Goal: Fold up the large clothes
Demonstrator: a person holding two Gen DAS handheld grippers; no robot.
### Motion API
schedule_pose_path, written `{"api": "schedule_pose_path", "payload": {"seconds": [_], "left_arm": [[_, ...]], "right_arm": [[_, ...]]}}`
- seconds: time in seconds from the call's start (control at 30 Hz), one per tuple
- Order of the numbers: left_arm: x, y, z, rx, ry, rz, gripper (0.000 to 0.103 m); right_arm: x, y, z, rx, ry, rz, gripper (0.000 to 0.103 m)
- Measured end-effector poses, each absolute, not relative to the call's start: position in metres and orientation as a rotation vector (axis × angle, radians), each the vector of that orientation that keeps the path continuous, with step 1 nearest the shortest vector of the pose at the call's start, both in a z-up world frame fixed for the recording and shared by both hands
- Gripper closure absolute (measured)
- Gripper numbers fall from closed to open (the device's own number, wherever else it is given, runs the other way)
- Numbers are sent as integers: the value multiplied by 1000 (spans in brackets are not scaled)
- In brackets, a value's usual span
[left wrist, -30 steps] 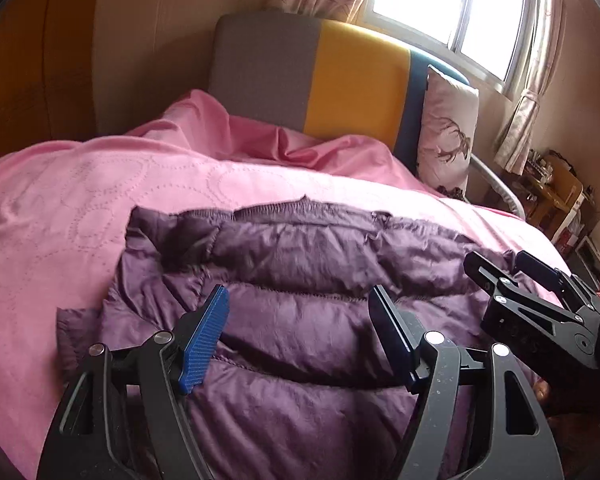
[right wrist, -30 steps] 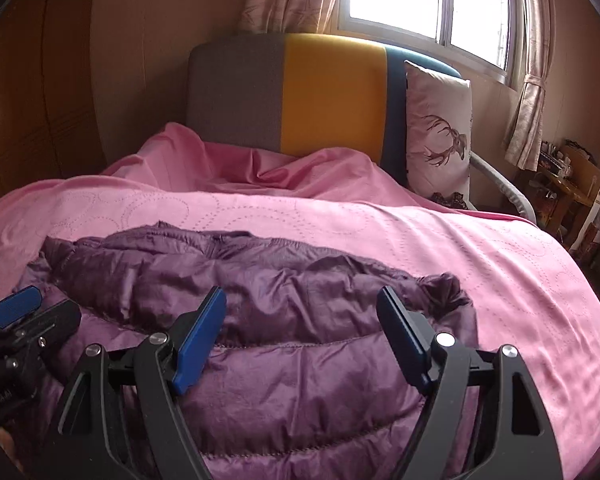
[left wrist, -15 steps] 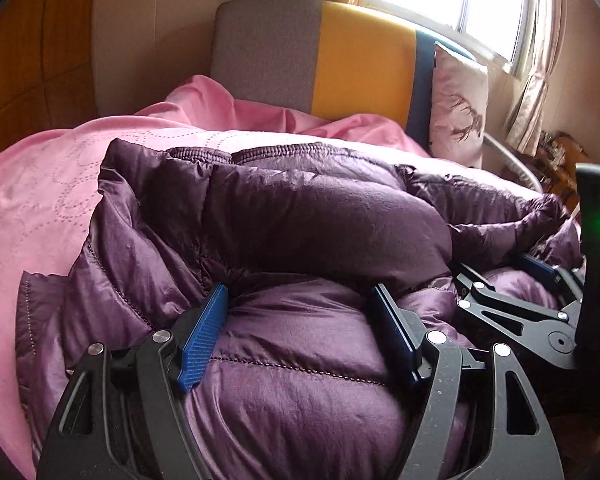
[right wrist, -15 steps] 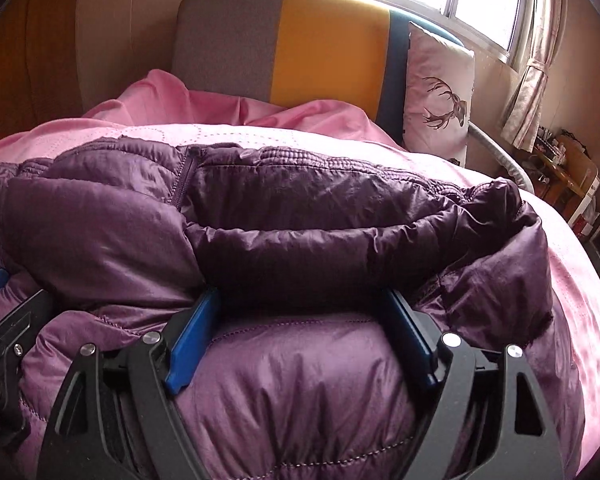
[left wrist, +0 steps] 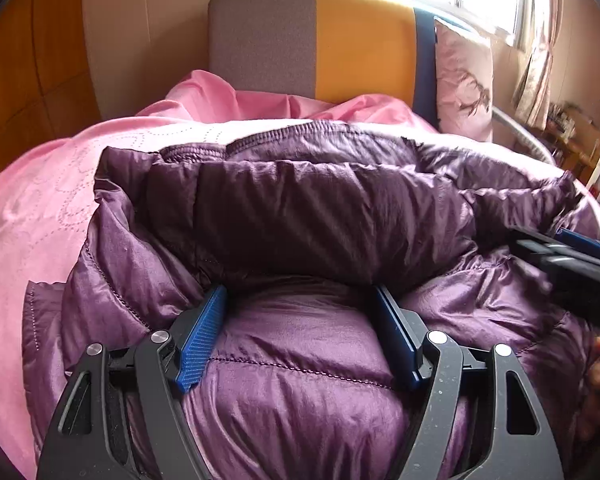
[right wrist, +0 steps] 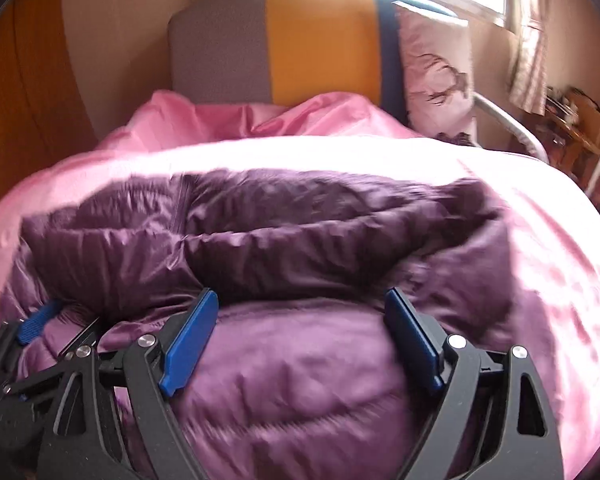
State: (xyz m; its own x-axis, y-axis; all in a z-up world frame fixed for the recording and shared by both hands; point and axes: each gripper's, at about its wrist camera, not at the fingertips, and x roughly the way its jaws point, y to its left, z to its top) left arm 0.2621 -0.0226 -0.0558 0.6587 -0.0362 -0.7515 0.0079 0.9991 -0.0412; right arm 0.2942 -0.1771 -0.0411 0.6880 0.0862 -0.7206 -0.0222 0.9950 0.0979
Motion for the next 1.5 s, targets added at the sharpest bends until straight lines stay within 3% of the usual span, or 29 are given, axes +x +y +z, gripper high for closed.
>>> {"api": "schedule_pose_path", "payload": {"seconds": [0.27,0.53,0.7,0.87,1.03,1.13,1.5], "left_arm": [[213,-33,-23,-13,762,-54,30],[211,-52,-49,71,803,-64,28],[216,-50,-54,63,838,-63,27],[198,-36,-25,-65,810,-96,27],[173,-47,-6,-105,756,-175,27],[178,-59,-12,-91,788,-199,33],[186,-62,-45,-73,844,-211,33]], "right_arm": [[240,-235,-30,52,762,25,16],[241,-260,-94,188,854,29,8],[242,-267,-91,213,856,34,7],[224,-292,-67,334,835,59,2],[213,-322,-81,509,884,91,2],[208,-330,-93,619,893,149,2],[206,-299,-97,644,864,247,2]]}}
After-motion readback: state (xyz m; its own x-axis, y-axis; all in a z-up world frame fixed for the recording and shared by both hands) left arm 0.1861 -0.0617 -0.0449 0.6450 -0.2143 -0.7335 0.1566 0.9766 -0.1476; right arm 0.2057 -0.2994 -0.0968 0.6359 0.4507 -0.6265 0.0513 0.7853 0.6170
